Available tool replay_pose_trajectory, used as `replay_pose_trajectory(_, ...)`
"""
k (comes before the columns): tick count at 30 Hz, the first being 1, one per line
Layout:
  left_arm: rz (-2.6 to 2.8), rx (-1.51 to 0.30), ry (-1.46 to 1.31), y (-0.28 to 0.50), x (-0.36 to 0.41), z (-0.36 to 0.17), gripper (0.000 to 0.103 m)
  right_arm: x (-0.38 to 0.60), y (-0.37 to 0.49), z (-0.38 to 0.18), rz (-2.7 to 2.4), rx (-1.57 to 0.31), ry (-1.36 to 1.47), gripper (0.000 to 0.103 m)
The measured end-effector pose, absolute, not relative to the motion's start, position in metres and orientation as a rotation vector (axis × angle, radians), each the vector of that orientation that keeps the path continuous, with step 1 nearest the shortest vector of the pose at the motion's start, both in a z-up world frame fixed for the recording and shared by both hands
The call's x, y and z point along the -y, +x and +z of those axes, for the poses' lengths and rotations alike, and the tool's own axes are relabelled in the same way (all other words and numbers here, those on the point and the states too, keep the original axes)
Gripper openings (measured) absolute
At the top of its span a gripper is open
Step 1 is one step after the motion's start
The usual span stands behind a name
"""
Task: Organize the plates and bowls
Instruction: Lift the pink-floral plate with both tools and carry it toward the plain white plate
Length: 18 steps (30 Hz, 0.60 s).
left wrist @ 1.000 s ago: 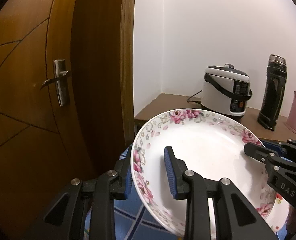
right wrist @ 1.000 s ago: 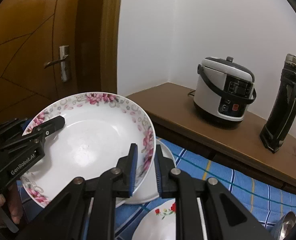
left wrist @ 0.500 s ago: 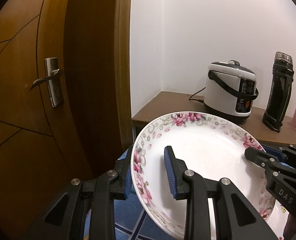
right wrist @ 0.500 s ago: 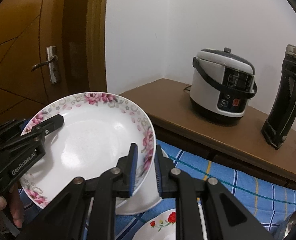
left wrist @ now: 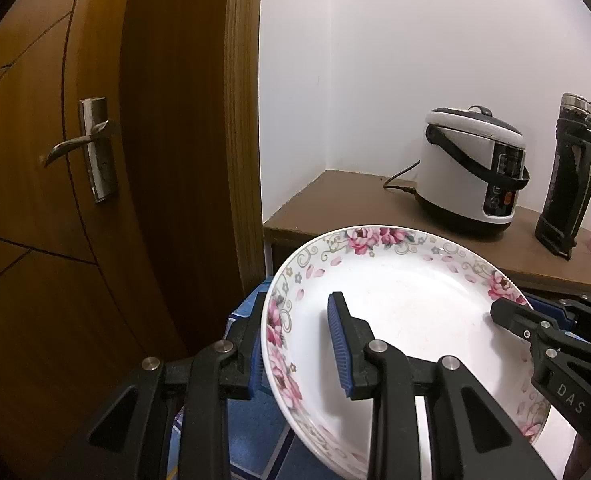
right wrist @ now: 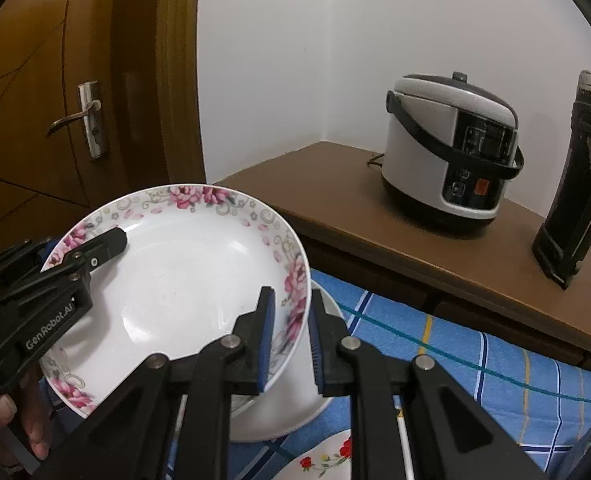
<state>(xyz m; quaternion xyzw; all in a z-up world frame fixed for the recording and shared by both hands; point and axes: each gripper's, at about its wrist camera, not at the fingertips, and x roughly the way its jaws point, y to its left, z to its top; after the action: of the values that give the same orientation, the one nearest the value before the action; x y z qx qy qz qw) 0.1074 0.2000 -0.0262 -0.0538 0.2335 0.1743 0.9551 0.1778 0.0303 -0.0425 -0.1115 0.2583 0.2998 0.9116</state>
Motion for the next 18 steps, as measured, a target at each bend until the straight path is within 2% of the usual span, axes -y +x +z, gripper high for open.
replay_pose_trajectory(18,0.345,-0.509,-0.135,0.129,-0.211,-0.044,0.031,-0.039,0.192,-0.056,0.583,-0.569,-0.247,0.016)
